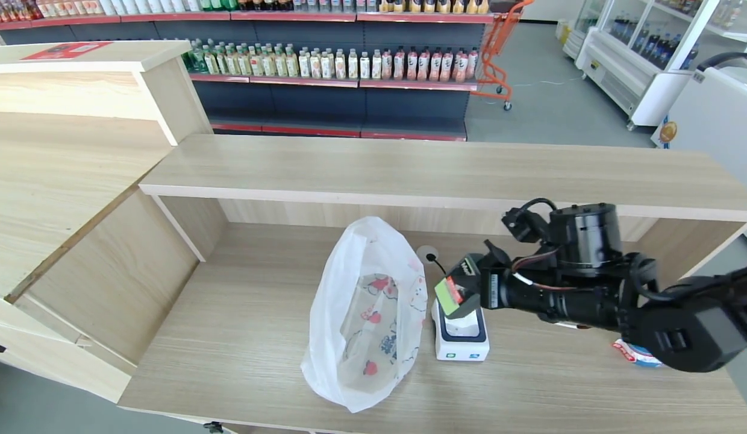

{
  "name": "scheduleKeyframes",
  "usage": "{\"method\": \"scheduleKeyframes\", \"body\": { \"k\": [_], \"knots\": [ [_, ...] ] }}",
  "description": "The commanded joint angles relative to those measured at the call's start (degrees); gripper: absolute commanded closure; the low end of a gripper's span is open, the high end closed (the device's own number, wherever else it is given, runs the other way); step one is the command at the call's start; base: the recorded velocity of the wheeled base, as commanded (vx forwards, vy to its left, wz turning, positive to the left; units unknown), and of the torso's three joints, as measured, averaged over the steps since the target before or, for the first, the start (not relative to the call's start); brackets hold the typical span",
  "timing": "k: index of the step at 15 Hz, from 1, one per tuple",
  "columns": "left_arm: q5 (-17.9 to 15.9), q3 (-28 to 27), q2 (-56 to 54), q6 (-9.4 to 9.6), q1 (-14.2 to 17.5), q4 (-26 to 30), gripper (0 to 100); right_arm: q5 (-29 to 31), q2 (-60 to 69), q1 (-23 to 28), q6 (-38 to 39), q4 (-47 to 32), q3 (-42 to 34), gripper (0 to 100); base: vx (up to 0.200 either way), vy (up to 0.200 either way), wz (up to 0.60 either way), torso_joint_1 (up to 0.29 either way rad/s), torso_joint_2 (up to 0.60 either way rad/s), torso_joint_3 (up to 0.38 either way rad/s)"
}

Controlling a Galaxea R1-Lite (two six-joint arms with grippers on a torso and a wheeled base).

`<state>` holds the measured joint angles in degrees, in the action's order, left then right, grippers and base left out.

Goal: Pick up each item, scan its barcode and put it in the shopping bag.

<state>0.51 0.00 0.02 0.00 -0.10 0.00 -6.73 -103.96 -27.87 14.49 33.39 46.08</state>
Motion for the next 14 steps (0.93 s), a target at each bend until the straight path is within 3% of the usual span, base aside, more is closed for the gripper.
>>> {"method": "scheduleKeyframes", "body": {
  "k": [1,4,6,11,14],
  "knots": [
    [0.02,0.0,-0.02,0.0,0.01,0.0,0,0.14,-11.7,-3.16,-0.96,5.37,2.26,100,0.0,0.0,0.0,0.0,0.0,0.0],
    [0.02,0.0,0.06,0.0,0.1,0.0,0,0.14,-20.05,-3.95,-11.95,7.57,7.01,100,0.0,0.0,0.0,0.0,0.0,0.0],
    [0.02,0.0,-0.02,0.0,0.01,0.0,0,0.23,-23.57,-4.83,-14.67,8.09,11.49,100,0.0,0.0,0.0,0.0,0.0,0.0],
    [0.02,0.0,0.06,0.0,0.1,0.0,0,0.49,-29.28,-5.71,-23.81,11.96,14.39,100,0.0,0.0,0.0,0.0,0.0,0.0],
    [0.02,0.0,-0.02,0.0,0.1,0.0,0,1.02,-32.53,-6.32,-24.78,16.18,16.06,100,0.0,0.0,0.0,0.0,0.0,0.0]
  ]
}}
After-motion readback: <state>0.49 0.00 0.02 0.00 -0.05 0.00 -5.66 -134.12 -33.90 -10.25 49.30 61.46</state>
